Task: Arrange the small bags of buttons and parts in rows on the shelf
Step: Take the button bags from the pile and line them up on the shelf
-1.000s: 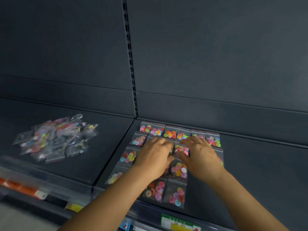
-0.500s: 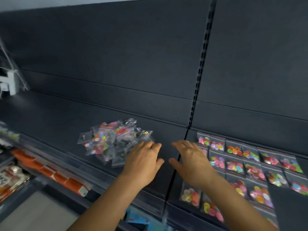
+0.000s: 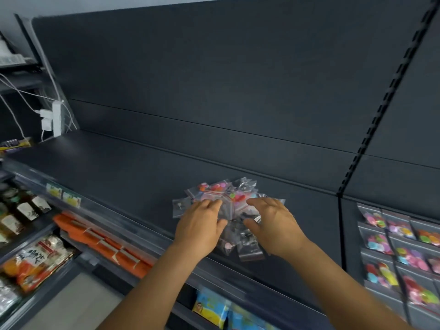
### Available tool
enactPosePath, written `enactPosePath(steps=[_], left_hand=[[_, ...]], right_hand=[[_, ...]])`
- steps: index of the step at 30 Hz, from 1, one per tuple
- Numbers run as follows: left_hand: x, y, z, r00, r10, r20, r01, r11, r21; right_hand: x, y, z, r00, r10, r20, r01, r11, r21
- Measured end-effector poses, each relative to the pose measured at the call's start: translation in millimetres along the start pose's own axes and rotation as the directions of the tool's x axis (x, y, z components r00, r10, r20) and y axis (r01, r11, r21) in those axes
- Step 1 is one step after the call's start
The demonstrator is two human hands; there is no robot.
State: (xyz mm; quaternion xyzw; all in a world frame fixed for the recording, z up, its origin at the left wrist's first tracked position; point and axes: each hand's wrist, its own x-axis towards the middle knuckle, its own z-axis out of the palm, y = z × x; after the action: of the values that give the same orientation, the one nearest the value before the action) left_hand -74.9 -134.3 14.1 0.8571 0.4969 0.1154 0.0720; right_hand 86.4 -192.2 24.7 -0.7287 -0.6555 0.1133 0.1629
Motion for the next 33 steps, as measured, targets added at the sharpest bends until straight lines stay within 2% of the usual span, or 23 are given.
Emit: enactPosePath(steps=[10, 16, 21, 24, 28, 33], left_hand=[[36.3, -30.9, 18.4, 0.993, -0.114, 0.032, 0.116, 0.990, -0.082], [49.2, -31.4, 25.8, 0.988, -0.155, -0.011, 0.153, 0.984, -0.085], [53.4, -32.1, 28.1, 0.972, -0.220, -0.077, 0.195, 0.949, -0.250], [55.0, -30.2, 24.1, 0.958, -0.280, -0.056, 0.237, 0.888, -0.395], [54.1, -27.8, 13.8, 0.967, -0.244, -0.073, 0.180, 0.858, -0.481], [52.2, -10.0, -2.0, 0.981, -0.182, -0.064, 0.099, 0.758, -0.645]], right_hand=[[47.3, -8.6, 18.0, 0.983, 0.171, 0.065, -0.169, 0.985, -0.030], [61.2, -4.6, 22.6, 0.968, 0.246, 0.051, -0.247, 0.969, 0.005], [68.3, -0.9, 20.8, 0.959, 0.283, 0.012, -0.281, 0.944, 0.171], [71.2, 1.6, 17.1, 0.952, 0.305, -0.038, -0.282, 0.915, 0.288], [70.3, 7.2, 8.1, 0.940, 0.313, -0.135, -0.231, 0.876, 0.423], [58.0, 4.1, -13.7, 0.928, 0.299, -0.223, -0.133, 0.824, 0.550]])
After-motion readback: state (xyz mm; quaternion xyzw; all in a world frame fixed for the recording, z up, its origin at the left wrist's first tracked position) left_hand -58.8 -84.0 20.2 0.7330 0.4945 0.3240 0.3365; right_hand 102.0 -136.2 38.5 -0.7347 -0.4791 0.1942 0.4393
